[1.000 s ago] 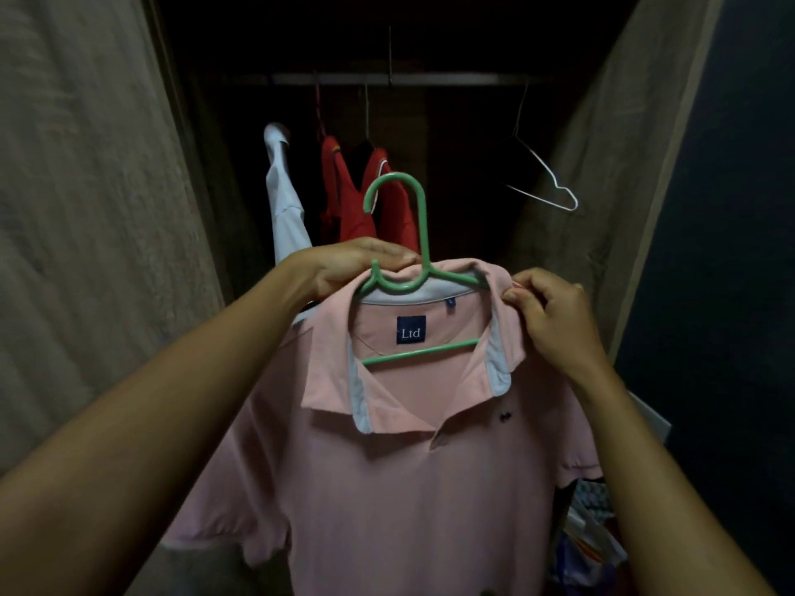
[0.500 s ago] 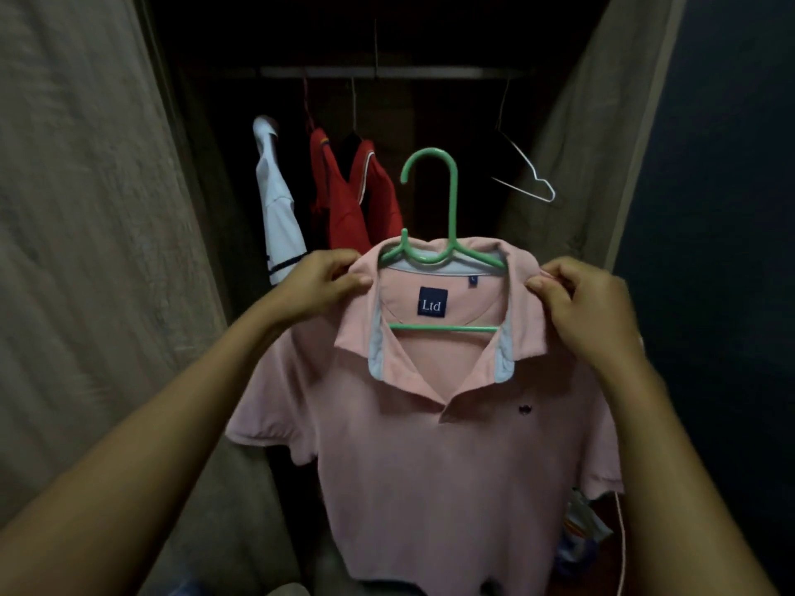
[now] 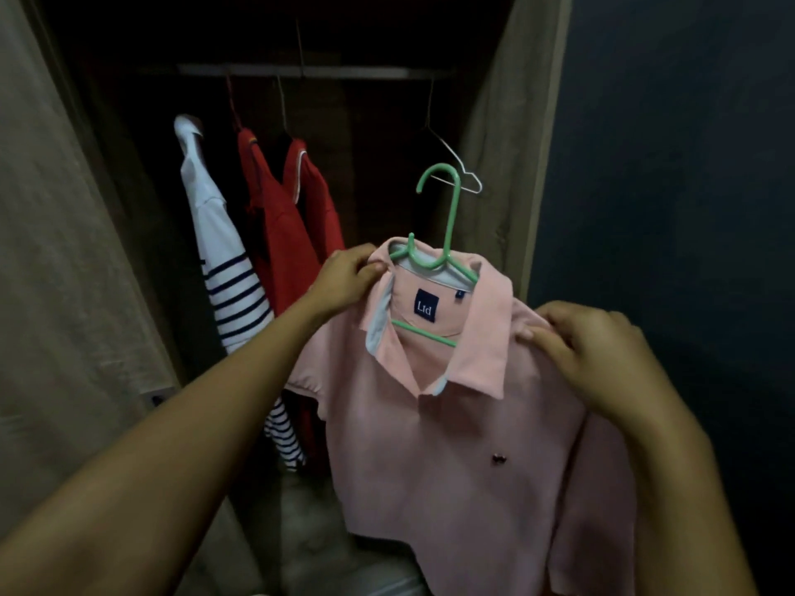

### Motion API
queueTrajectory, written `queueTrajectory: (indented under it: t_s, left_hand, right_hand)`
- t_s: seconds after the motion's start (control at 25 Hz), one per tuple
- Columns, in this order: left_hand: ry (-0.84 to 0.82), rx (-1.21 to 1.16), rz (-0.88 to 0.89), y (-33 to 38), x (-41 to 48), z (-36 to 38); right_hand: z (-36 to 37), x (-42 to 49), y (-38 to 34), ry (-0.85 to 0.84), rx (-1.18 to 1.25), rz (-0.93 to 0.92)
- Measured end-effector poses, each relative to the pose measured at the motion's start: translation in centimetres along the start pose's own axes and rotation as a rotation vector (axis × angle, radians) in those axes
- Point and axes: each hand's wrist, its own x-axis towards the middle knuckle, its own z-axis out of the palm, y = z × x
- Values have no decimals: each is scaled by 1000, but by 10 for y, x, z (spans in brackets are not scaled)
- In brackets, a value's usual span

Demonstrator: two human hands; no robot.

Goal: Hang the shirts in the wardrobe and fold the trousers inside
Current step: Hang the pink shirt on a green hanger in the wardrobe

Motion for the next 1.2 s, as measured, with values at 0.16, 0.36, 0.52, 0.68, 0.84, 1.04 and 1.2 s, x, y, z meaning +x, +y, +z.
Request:
queueTrajectory:
  t_s: [0.16, 0.36, 0.52, 0.68, 0.84, 1.04, 1.2]
  left_hand:
    - [-4, 30, -69, 16, 23, 24]
    - [32, 116, -91, 1, 28, 12]
    - [153, 165, -105, -19, 20, -8]
    - [284, 230, -69, -25, 18, -24]
    - [376, 296, -53, -36, 22, -34]
    - [455, 349, -50, -43, 26, -35]
    - [487, 380, -29, -40, 25, -28]
  right_hand:
    - [-21, -2, -23, 113, -67, 30]
    - [-32, 19, -49, 133, -284, 141]
    - [-15, 52, -57, 145, -349, 198]
    - [15, 89, -52, 150, -326, 240]
    - [42, 118, -38, 122, -268, 331]
    - [63, 131, -12, 93, -219, 454]
    - [77, 130, -6, 141, -217, 389]
